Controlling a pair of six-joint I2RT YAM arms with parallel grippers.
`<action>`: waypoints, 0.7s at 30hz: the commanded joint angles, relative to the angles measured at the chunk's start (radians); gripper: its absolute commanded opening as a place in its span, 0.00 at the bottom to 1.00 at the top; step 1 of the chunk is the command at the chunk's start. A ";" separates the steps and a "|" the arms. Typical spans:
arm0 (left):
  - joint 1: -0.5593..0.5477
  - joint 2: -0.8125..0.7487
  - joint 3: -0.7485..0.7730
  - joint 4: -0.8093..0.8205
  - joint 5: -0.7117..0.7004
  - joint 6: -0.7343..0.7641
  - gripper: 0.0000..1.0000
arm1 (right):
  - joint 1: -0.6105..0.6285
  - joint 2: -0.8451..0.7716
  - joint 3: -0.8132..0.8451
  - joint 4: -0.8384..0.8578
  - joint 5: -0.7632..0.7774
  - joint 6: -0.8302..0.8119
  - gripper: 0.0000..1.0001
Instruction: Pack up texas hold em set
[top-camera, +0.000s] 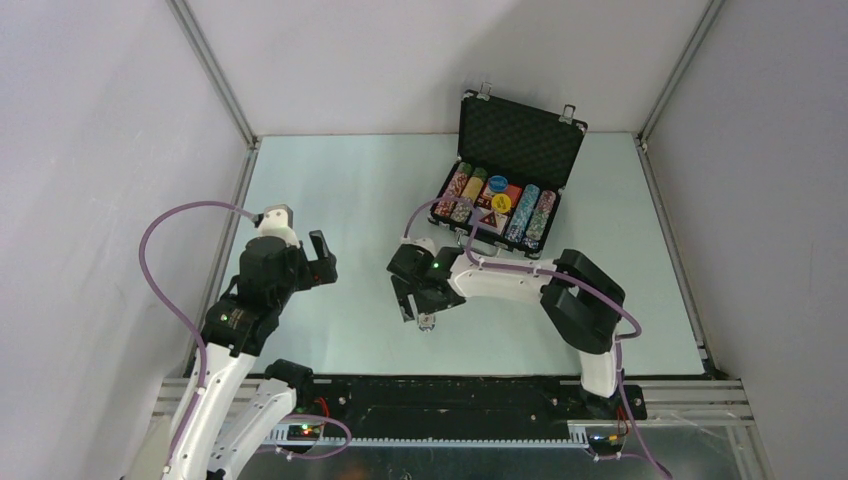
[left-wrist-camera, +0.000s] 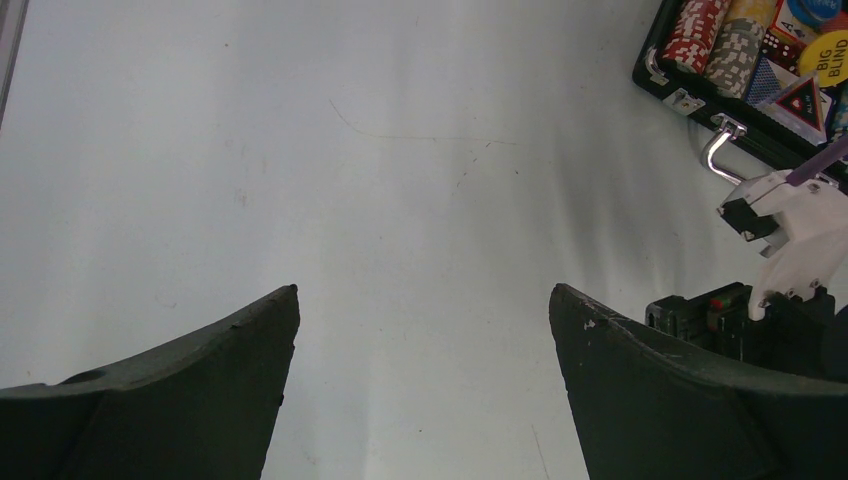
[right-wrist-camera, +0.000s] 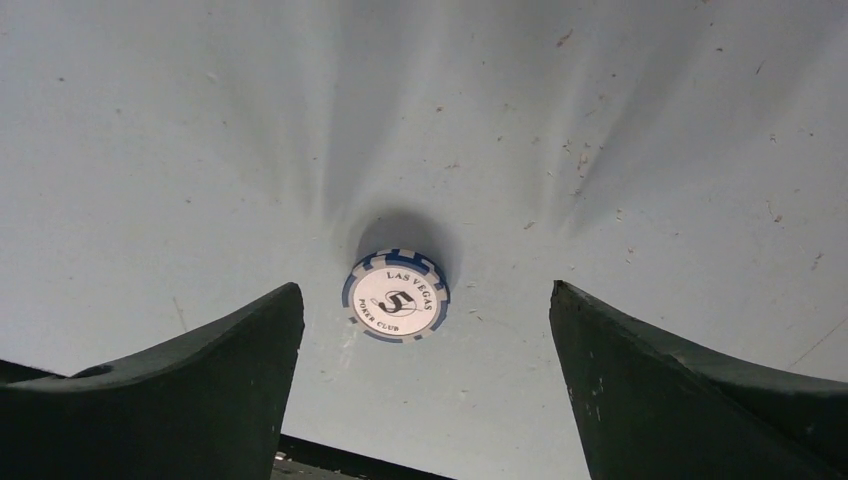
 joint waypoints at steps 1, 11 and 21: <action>0.010 -0.002 -0.003 0.017 -0.003 0.015 1.00 | 0.015 0.025 0.038 -0.017 -0.005 0.019 0.94; 0.010 -0.001 -0.003 0.017 0.000 0.015 1.00 | 0.036 0.067 0.036 -0.010 -0.013 0.035 0.86; 0.009 -0.002 -0.003 0.018 0.000 0.015 1.00 | 0.038 0.087 0.033 -0.018 -0.004 0.040 0.72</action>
